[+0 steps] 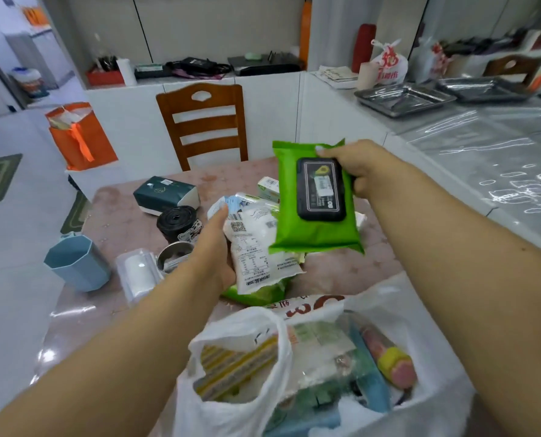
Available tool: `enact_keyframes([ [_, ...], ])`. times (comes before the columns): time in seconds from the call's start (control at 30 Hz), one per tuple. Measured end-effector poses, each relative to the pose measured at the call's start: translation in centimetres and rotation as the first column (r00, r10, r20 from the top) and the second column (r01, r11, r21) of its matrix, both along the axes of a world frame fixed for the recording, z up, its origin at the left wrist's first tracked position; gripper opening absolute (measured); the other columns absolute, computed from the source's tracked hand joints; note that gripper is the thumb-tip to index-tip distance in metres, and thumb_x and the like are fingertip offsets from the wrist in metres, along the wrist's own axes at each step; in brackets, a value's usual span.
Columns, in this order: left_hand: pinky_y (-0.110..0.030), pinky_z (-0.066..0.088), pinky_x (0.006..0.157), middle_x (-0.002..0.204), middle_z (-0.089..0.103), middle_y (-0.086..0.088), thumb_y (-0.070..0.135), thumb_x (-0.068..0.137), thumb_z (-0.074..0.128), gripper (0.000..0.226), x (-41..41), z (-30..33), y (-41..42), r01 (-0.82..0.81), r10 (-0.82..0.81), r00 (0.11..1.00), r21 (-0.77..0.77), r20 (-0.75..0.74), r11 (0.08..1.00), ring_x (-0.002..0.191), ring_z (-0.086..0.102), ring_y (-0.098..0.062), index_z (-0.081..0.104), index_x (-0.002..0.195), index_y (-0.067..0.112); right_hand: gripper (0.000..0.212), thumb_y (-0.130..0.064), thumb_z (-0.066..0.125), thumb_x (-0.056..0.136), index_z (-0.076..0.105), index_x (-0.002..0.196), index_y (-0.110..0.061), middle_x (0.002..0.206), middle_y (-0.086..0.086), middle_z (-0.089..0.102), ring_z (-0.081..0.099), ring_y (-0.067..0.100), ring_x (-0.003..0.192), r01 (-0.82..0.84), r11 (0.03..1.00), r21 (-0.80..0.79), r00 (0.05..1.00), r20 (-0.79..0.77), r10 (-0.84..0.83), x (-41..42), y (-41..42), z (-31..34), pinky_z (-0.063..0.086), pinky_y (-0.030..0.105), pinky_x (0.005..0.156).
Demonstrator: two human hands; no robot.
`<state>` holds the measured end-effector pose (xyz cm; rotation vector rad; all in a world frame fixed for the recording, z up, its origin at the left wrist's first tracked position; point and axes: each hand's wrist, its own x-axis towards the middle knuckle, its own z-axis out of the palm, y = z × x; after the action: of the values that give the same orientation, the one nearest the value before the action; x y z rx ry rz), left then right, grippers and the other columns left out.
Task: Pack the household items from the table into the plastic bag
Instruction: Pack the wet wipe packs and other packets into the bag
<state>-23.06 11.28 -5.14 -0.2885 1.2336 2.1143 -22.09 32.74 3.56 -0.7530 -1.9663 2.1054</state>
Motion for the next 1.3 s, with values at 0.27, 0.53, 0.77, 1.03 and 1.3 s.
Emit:
enact_keyframes([
  [0.27, -0.051, 0.054, 0.084, 0.091, 0.075, -0.016, 0.025, 0.089, 0.058, 0.024, 2.8, 6.2, 0.8, 0.105, -0.104, 0.966, -0.01, -0.236, 0.994, 0.075, 0.072, -0.031, 0.067, 0.105, 0.011, 0.043, -0.055, 0.069, 0.075, 0.072, 0.1, -0.02, 0.091, 0.005, 0.076, 0.071, 0.02, 0.083, -0.264, 0.96, -0.092, 0.964, 0.015, 0.267, 3.3, -6.1, -0.1, 0.057, 0.032, 0.075],
  [0.53, -0.037, 0.06, 0.061, 0.08, 0.074, -0.015, 0.038, 0.092, 0.054, 0.032, 5.6, 11.1, 1.8, 0.186, -0.259, 0.925, -0.262, -0.28, 0.947, 0.064, 0.071, -0.027, 0.067, 0.102, 0.01, 0.027, -0.017, 0.056, 0.09, 0.076, 0.073, -0.013, 0.078, 0.016, 0.073, 0.07, 0.029, 0.066, -0.382, 0.853, -0.355, 0.921, -0.217, 0.323, 9.2, -5.7, 0.6, 0.053, 0.049, 0.08],
  [0.77, -0.047, 0.057, 0.08, 0.113, 0.067, -0.018, 0.054, 0.078, 0.066, 0.062, 8.3, 12.3, 1.6, 0.278, -0.422, 0.884, -0.5, -0.201, 0.82, 0.093, 0.069, -0.032, 0.059, 0.121, 0.011, 0.017, -0.019, 0.051, 0.09, 0.068, 0.088, -0.013, 0.073, 0.013, 0.072, 0.069, 0.024, 0.061, -0.31, 0.849, -0.428, 0.946, -0.233, 0.228, 11.4, -4.2, -0.6, 0.057, 0.035, 0.066],
  [1.03, -0.034, 0.049, 0.076, 0.115, 0.062, -0.018, 0.058, 0.089, 0.048, 0.053, 13.3, 16.2, -0.5, -0.118, -0.589, 0.709, -0.889, -0.387, 0.442, 0.102, 0.061, -0.031, 0.061, 0.109, 0.012, 0.018, -0.022, 0.052, 0.088, 0.067, 0.092, -0.012, 0.069, 0.011, 0.073, 0.069, 0.023, 0.057, -0.232, 0.858, -0.458, 0.969, -0.19, 0.16, 14.2, -2.2, -1.0, 0.059, 0.031, 0.058],
  [1.3, -0.024, 0.037, 0.053, 0.071, 0.055, 0.007, 0.07, 0.069, 0.066, 0.054, 19.5, 16.7, -2.2, -0.37, -0.859, 0.512, -0.907, -0.018, -0.202, 0.065, 0.049, -0.008, 0.05, 0.07, 0.019, 0.018, -0.017, 0.052, 0.089, 0.068, 0.089, -0.009, 0.071, 0.014, 0.074, 0.071, 0.026, 0.058, -0.34, 0.825, -0.452, 0.94, -0.186, 0.286, 18.6, -2.1, -0.9, 0.06, 0.043, 0.056],
])
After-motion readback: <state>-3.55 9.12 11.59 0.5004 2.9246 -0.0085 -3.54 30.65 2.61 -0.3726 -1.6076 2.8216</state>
